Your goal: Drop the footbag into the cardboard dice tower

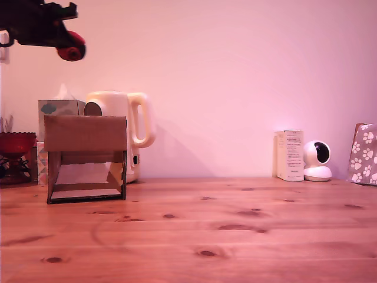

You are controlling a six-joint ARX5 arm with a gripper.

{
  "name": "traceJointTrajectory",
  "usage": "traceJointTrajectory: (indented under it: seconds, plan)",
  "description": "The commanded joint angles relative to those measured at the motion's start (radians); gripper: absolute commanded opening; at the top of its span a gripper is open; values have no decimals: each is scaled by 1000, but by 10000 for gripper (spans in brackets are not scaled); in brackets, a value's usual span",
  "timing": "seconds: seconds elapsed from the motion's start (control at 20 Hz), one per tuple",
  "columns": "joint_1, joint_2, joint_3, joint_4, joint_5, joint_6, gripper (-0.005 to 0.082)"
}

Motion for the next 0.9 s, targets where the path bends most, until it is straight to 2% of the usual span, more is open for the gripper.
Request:
traceJointTrajectory:
  seconds: [0.0, 0.35, 0.6, 0.65, 0.7, 0.8, 0.85]
  plan:
    - [4, 69, 26, -19, 4, 5, 41]
    - [20, 227, 209, -132, 13, 5, 41]
    - [21, 267, 247, -154, 13, 5, 45]
    - [22, 267, 248, -150, 13, 6, 85]
    - [23, 267, 251, -150, 13, 6, 213]
    - [22, 267, 258, -152, 16, 26, 582]
    - [22, 267, 259, -152, 17, 28, 683]
